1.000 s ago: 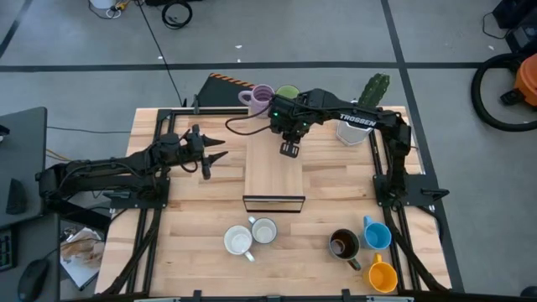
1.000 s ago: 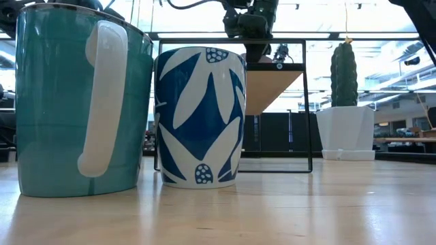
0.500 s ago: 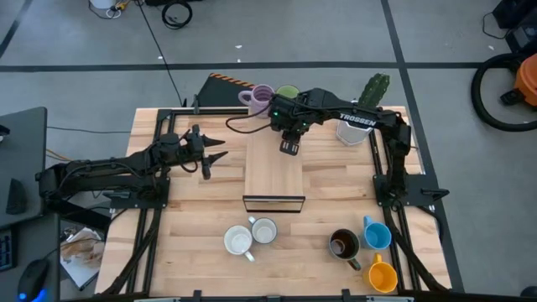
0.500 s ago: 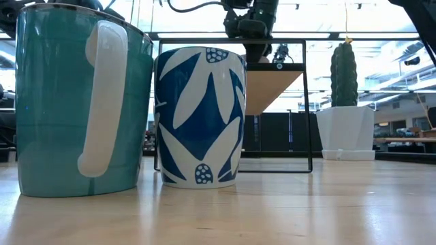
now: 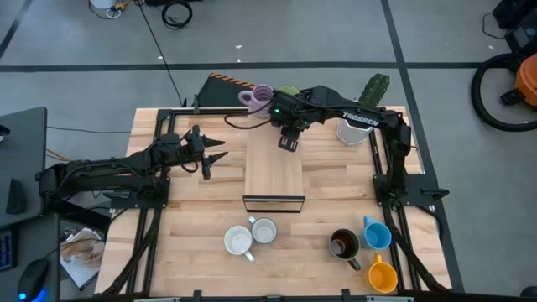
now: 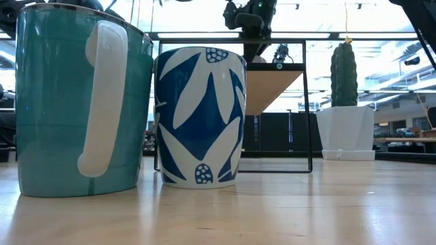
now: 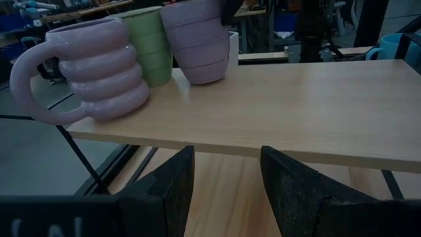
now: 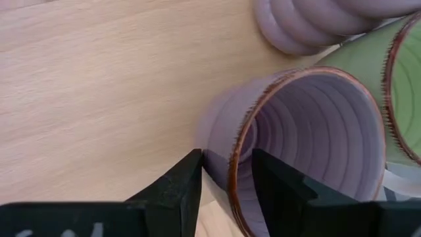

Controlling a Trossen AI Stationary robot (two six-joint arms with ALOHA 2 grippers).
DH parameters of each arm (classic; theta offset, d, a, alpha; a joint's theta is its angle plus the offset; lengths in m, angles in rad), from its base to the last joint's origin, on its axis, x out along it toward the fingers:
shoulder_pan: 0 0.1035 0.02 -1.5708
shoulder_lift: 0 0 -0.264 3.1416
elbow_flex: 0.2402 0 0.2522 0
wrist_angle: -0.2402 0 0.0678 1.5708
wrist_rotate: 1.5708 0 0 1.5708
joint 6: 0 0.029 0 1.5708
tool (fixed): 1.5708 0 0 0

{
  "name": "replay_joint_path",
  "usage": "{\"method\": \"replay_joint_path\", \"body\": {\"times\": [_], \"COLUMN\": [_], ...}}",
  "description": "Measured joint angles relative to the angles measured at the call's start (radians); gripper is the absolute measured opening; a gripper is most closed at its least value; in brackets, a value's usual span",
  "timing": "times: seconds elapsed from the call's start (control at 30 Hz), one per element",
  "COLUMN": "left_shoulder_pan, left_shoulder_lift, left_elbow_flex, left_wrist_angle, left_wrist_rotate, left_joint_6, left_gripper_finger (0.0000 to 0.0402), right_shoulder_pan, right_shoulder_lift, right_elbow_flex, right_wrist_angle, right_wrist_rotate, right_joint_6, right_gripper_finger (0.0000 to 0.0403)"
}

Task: Place coffee mugs
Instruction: Put the violet mug on the shelf

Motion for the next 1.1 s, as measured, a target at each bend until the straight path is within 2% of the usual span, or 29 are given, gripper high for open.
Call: {"method": "replay_joint_path", "body": {"times": [0.5,0.83,1.1], "left_shoulder_pan": [0.000,0.000,0.000], "left_shoulder_lift": [0.000,0.000,0.000], "left_elbow_flex": [0.000,0.000,0.000], "left_wrist_angle": [0.000,-0.011,-0.024], "left_wrist_rotate": [0.000,0.000,0.000], "left_joint_6": [0.002,-0.005,-0.031], "left_gripper_finger": [0.0180,0.0180,0.0180], "right_shoulder_pan": [0.044,0.048,0.074], "right_shoulder_lift": [0.000,-0.002,-0.002], "right_elbow_flex": [0.000,0.028,0.028], "right_wrist_angle": [0.025,0.059,0.109], "right_wrist_rotate": [0.014,0.123,0.137], "right_joint_6": [-0.015,-0.016,-0.034], "right_gripper_finger": [0.0139,0.0139,0.0139]}}
